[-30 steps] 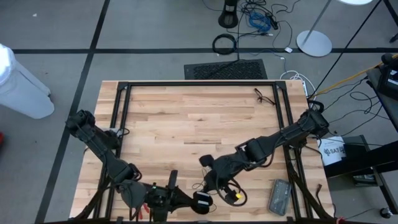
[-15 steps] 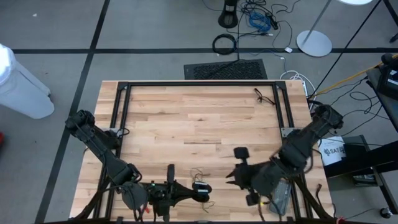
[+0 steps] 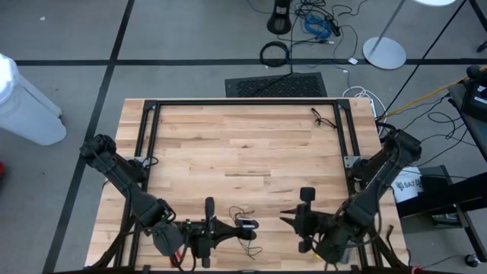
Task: Coil cords
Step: Coil the black wire onto the black spool
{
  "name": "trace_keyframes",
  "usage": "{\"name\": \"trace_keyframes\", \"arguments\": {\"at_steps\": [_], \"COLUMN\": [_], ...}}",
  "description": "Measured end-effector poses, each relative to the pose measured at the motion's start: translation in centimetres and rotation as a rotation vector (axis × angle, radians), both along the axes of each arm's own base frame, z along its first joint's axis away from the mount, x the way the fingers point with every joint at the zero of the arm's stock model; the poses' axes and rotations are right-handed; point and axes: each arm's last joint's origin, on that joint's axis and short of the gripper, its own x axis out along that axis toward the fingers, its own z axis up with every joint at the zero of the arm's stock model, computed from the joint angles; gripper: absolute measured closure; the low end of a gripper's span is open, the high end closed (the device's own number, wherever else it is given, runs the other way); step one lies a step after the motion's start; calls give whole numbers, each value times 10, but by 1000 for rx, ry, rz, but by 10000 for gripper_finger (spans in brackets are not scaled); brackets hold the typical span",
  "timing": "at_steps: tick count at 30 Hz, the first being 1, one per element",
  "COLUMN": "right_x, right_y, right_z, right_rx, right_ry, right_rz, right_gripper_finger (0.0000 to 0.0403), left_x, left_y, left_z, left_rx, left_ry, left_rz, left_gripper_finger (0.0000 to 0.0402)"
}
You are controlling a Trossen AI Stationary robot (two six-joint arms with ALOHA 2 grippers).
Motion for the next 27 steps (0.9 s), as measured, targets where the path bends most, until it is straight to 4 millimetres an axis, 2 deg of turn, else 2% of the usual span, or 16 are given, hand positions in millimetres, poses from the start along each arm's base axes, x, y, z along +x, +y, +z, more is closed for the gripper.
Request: {"name": "trace_keyframes", "arguments": {"at_steps": [4, 11, 20, 27], "right_x": [0, 2, 18, 35], "right_y": [-4, -7, -17, -25], "right_z": [-15, -27, -24, -19], "right_rx": [29, 77, 83, 85], "right_ry": [27, 40, 7, -3], "right_rz": [-34, -47, -78, -2], "right_gripper_finger": [337, 337, 337, 337], "left_x": [2, 3, 2, -2], "left_y": [3, 5, 4, 0], "left_z": [0, -4, -5, -4], "left_rx": [-4, -3, -47, -73], "left_ry": [2, 31, 39, 37], "left_rz": [11, 21, 29, 18], "left_gripper_finger": [393, 392, 392, 392]}}
